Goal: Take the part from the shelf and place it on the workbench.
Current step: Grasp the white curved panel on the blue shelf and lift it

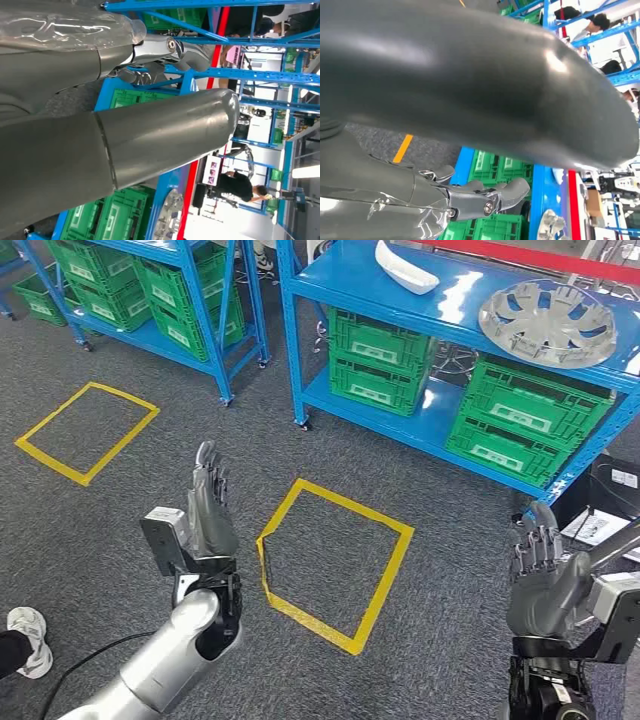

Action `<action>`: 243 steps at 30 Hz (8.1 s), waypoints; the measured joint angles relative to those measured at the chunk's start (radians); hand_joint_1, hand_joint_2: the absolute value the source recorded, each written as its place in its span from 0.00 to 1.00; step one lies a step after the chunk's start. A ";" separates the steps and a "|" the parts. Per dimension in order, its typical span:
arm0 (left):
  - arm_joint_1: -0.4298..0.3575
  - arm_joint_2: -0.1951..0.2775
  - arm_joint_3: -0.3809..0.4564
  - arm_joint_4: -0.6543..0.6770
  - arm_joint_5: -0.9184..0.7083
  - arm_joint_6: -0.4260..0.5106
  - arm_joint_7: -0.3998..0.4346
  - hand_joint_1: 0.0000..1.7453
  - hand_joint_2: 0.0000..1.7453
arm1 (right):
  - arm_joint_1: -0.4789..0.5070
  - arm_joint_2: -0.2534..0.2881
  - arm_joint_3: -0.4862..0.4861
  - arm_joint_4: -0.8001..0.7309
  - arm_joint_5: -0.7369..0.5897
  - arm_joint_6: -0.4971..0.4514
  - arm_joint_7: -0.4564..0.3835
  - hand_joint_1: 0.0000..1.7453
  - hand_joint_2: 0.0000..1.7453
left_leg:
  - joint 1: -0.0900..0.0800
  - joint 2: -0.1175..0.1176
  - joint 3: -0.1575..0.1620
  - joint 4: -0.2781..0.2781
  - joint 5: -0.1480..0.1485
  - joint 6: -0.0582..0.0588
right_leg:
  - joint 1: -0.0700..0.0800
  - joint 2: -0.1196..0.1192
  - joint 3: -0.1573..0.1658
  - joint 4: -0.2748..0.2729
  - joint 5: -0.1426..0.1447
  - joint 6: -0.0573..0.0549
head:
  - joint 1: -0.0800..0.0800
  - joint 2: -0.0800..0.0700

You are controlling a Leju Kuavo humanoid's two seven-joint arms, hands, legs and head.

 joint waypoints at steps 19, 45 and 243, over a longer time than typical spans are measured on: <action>0.012 0.028 0.000 -0.004 0.014 0.015 0.041 0.00 0.00 | -0.011 0.016 0.039 0.001 0.029 -0.066 0.014 0.00 0.00 | 0.000 -0.001 0.000 0.000 0.000 0.000 | 0.000 -0.001 0.000 0.000 0.000 0.000 | 0.000 0.000; -0.002 0.045 0.000 -0.004 0.033 0.047 0.041 0.00 0.00 | -0.021 0.016 0.056 0.010 0.015 -0.097 0.018 0.00 0.00 | -0.005 -0.001 -0.001 0.003 -0.002 0.003 | -0.006 -0.001 0.000 -0.001 0.000 0.002 | 0.000 0.000; 0.024 0.083 -0.014 -0.054 0.051 0.069 -0.029 0.00 0.00 | -0.039 0.017 0.076 0.067 0.040 -0.038 0.061 0.00 0.00 | 0.019 -0.065 -0.056 0.005 0.053 -0.014 | -0.016 0.033 0.087 -0.029 -0.056 -0.015 | -0.013 0.000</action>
